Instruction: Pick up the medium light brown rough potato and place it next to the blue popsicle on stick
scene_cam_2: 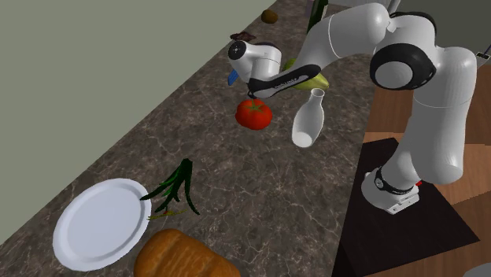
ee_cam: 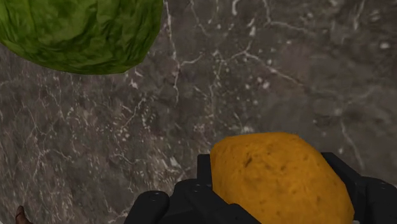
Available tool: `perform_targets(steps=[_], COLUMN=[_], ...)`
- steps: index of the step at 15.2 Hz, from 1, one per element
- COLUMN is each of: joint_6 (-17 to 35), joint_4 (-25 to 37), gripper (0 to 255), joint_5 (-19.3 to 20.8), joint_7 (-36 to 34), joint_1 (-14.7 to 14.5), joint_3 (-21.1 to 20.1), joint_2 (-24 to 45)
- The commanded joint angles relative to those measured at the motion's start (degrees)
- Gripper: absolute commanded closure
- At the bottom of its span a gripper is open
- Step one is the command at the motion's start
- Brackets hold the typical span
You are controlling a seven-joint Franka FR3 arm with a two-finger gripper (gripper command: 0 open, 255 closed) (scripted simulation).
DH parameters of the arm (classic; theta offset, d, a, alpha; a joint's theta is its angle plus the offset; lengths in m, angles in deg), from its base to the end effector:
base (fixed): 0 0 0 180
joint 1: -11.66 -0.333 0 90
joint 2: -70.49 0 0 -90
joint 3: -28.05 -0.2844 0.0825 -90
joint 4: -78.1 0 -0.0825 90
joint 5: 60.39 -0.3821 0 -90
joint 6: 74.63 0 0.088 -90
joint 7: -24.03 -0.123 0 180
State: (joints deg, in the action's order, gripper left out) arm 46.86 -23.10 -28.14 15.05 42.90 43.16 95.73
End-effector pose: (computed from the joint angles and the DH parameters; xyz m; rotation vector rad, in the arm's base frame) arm 0.4234 -0.4754 0.2840 2.4726 -0.7974 -0.3507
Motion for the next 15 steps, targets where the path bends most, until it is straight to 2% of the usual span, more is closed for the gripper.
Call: perform_targets(steps=[1,3,4,9,13,15], joint_6=[0.19,0.19,-0.02,0.19,-5.76,-5.76], joint_4=[-0.31,-0.31,-0.01,-0.31,2.13,2.12], gripper=[255,255,0,0,0,0], joint_5=[-0.06,-0.06,-0.15,-0.06,-0.94,-0.94], joint_7=[-0.03,-0.04,0.07,-0.04,0.51,0.52], joint_1=[-0.02,-0.01,-0.02,-0.02,-2.06,-2.06], joint_3=[-0.11,-0.12,-0.15,-0.12,-1.04,-1.04], joint_2=[0.30,0.30,0.38,0.30,-2.46,-2.47])
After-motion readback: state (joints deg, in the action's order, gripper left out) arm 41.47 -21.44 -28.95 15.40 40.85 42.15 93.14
